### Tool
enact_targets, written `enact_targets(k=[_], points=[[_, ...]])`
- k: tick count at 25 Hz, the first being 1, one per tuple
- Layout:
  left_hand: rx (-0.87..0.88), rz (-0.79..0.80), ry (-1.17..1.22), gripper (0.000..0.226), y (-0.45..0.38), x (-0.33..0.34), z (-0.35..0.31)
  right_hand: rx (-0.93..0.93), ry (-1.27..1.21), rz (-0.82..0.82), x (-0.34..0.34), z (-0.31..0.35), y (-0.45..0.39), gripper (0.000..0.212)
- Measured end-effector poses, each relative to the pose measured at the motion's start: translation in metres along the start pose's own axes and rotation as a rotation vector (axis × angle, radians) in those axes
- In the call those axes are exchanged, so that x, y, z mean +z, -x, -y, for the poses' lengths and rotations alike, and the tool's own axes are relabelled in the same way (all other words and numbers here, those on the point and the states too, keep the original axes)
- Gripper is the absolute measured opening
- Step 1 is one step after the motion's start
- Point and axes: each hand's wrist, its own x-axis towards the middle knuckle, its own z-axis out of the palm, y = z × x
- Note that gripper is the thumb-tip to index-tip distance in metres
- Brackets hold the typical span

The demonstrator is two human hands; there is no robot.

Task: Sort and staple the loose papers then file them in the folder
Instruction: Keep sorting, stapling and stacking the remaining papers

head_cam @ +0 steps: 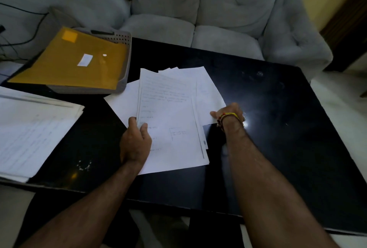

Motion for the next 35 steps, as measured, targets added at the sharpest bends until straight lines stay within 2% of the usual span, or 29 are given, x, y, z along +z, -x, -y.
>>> enact_targets(k=[5, 9, 11, 13, 15, 18, 20, 21, 23, 26, 29, 32, 35], points=[[0.006, 0.003, 0.009, 0.021, -0.001, -0.001, 0.001, -0.134, -0.109, -0.145, 0.006, -0.008, 0.019, 0.037], [0.006, 0.016, 0.014, 0.02, -0.001, 0.002, -0.001, -0.285, -0.31, -0.497, -0.041, -0.023, 0.034, 0.011], [-0.005, 0.028, 0.015, 0.02, -0.002, 0.001, -0.001, -0.376, -0.441, -0.6, -0.077, -0.023, 0.044, 0.005], [-0.027, 0.043, 0.032, 0.02, -0.002, -0.002, 0.001, -0.393, -0.55, -0.605, -0.105, -0.016, 0.054, 0.007], [-0.059, 0.065, 0.044, 0.021, -0.004, -0.008, 0.001, -0.369, -0.714, -0.518, -0.113, -0.009, 0.06, 0.008], [-0.164, 0.136, 0.105, 0.024, -0.014, -0.018, -0.002, -0.254, -0.935, -0.085, -0.074, -0.009, 0.082, 0.015], [-0.231, 0.166, 0.159, 0.028, -0.02, -0.031, 0.0, -0.156, -0.842, 0.174, -0.025, -0.024, 0.102, 0.023], [-0.257, 0.166, 0.183, 0.03, -0.021, -0.036, 0.004, -0.136, -0.754, 0.228, -0.004, -0.033, 0.113, 0.027], [-0.281, 0.161, 0.193, 0.032, -0.017, -0.043, 0.017, -0.175, -0.521, 0.244, 0.026, -0.049, 0.127, 0.031], [-0.313, 0.167, 0.25, 0.031, -0.007, -0.044, 0.025, -0.274, -0.218, 0.267, 0.035, -0.057, 0.134, 0.024], [-0.368, 0.178, 0.324, 0.044, -0.003, -0.045, 0.015, -0.305, -0.165, 0.309, 0.03, -0.055, 0.134, 0.019], [-0.255, 0.206, 0.179, 0.033, 0.0, -0.043, 0.016, -0.339, -0.124, 0.364, 0.028, -0.057, 0.133, 0.026], [-0.211, 0.226, 0.186, 0.026, 0.004, -0.045, 0.019, -0.35, -0.233, 0.426, 0.026, -0.06, 0.128, 0.035]])
